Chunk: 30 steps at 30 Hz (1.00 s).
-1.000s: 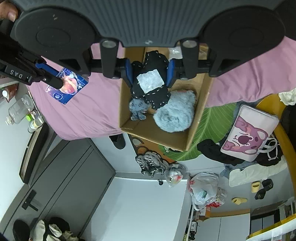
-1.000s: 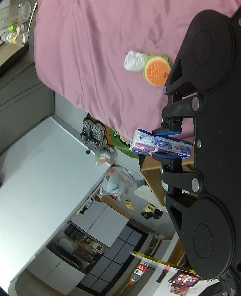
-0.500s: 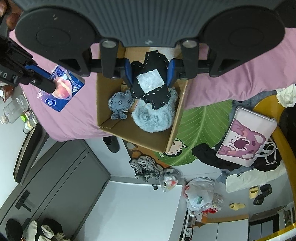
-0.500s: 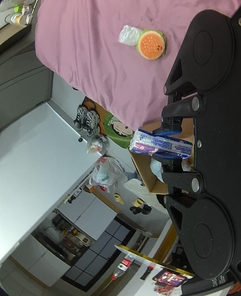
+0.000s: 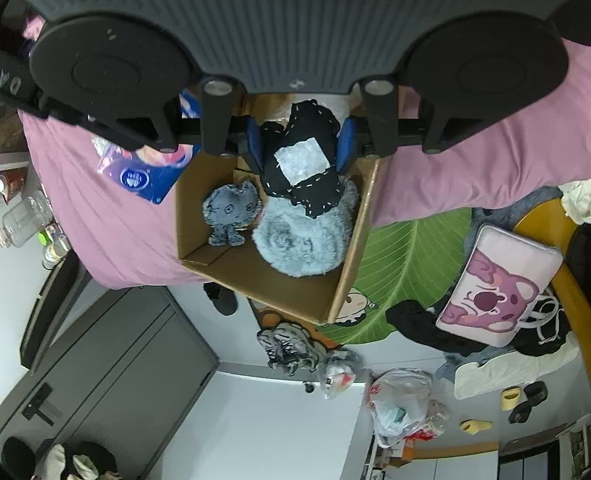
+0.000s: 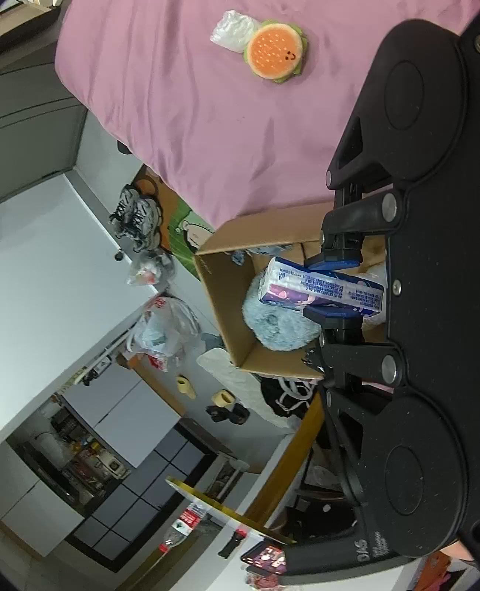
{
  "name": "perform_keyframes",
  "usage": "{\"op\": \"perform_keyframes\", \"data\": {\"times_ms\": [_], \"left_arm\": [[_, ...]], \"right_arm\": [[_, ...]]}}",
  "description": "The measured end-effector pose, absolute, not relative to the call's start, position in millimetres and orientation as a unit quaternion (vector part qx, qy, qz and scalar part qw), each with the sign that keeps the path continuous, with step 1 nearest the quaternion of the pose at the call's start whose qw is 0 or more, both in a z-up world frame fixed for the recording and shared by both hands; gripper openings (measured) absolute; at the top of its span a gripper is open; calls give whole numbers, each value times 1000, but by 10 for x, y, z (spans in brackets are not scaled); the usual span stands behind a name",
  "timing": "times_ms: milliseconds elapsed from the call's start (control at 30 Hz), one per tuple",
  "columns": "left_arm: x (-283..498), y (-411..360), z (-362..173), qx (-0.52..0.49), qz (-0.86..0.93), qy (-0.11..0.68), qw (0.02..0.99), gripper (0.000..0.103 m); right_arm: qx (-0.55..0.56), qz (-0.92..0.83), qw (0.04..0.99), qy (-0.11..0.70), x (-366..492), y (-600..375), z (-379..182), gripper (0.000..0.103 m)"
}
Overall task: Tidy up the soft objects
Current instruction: 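Open both tools to drop the patch and tissue pack into the box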
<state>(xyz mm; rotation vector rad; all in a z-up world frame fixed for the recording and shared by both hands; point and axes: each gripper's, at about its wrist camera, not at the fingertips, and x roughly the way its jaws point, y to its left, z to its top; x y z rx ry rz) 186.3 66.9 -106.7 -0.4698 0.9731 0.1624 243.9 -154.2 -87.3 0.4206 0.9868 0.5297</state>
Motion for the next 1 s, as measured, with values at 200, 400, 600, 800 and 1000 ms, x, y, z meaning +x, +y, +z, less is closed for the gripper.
{"op": "perform_keyframes", "data": {"times_ms": [200, 400, 600, 800, 1000], "left_arm": [[1885, 681, -1078, -220, 95, 469, 850, 56], [1828, 623, -937, -208, 100, 463, 856, 72], [1769, 574, -790, -195, 113, 454, 862, 79], [1724, 514, -674, -180, 124, 452, 865, 82], [1660, 445, -546, -172, 133, 446, 868, 82]], "right_arm": [[181, 262, 816, 483, 2435, -1460, -907, 33], [181, 254, 823, 475, 2384, -1542, -822, 60], [189, 242, 825, 474, 2382, -1656, -795, 62], [197, 239, 828, 467, 2414, -1791, -766, 69], [217, 221, 833, 459, 2465, -2092, -730, 70]]}}
